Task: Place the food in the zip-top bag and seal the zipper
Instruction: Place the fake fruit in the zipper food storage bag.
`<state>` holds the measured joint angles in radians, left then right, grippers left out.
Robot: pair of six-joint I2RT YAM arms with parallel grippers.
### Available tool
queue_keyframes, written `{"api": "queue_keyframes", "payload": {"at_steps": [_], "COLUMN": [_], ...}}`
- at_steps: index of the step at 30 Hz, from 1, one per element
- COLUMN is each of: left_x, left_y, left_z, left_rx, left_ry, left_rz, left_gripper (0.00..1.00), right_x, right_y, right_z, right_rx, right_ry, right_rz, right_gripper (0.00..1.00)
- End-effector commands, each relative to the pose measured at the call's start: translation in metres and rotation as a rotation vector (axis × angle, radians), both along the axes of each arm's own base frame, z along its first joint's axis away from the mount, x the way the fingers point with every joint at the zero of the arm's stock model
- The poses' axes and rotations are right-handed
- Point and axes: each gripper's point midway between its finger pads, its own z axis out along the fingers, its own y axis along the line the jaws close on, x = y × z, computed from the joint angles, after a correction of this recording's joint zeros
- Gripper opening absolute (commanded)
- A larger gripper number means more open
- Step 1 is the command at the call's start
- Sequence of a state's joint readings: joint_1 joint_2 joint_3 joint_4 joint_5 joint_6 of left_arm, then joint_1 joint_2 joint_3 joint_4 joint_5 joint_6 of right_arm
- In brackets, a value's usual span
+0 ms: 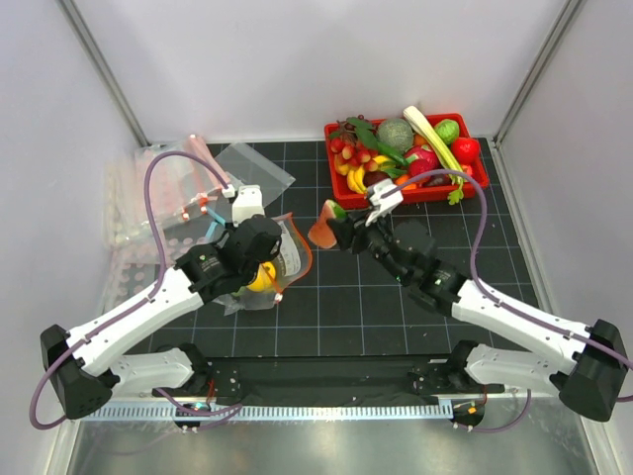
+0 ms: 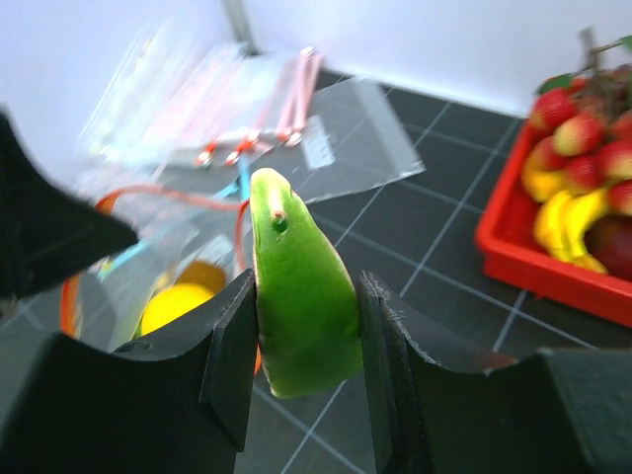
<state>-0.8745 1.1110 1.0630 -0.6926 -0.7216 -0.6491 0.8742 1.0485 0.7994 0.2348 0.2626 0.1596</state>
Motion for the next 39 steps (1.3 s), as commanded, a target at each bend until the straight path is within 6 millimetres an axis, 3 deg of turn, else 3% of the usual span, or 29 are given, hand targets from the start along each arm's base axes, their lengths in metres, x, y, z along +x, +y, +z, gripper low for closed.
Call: {"api": "queue_keyframes", "payload": {"at_steps": [1, 8, 17, 22, 31, 37, 38, 39], "left_x": [0.003, 0.003, 0.004, 0.003, -0.006, -0.014, -0.015, -0.017], "left_y": [-0.002, -0.001, -0.002, -0.003, -0.033, -0.039, -0.042, -0.043], "left_z": [0.010, 0.011, 0.009, 0.009, 0.014, 0.024, 0.026, 0.026], "left_rx": [-0.032, -0.034, -0.028, -0.037, -0.159, -0.224, -0.238, -0.246], "left_ry": [-0.032, -0.035, -0.029, -0.027, -0.004, -0.016, -0.017, -0.018], "left_rz": [0.008, 0.010, 0.009, 0.003, -0.141, -0.193, -0.211, -0.221], "left_gripper": [0.00, 0.00, 0.00, 0.00, 0.00, 0.00, 0.00, 0.01], "right_x": [-0.022, -0.057, -0.057, -0.070, -0.066, -0.060, -0.057, -0.059], "right_y": [0.026, 0.039, 0.017, 0.025, 0.044, 0.053, 0.059, 0.060], "right_z": [0.025, 0.040, 0.047, 0.050, 0.035, 0.022, 0.010, 0.014], "right_rx": [0.086, 0.122, 0.097, 0.125, 0.163, 0.223, 0.204, 0.226], "right_ry": [-0.104, -0.214, -0.250, -0.284, -0.341, -0.377, -0.370, -0.393], "right_rz": [0.135, 0.248, 0.155, 0.231, 0.247, 0.223, 0.225, 0.223], "right_gripper": [0.01, 0.01, 0.01, 0.01, 0.01, 0.01, 0.01, 0.01]}}
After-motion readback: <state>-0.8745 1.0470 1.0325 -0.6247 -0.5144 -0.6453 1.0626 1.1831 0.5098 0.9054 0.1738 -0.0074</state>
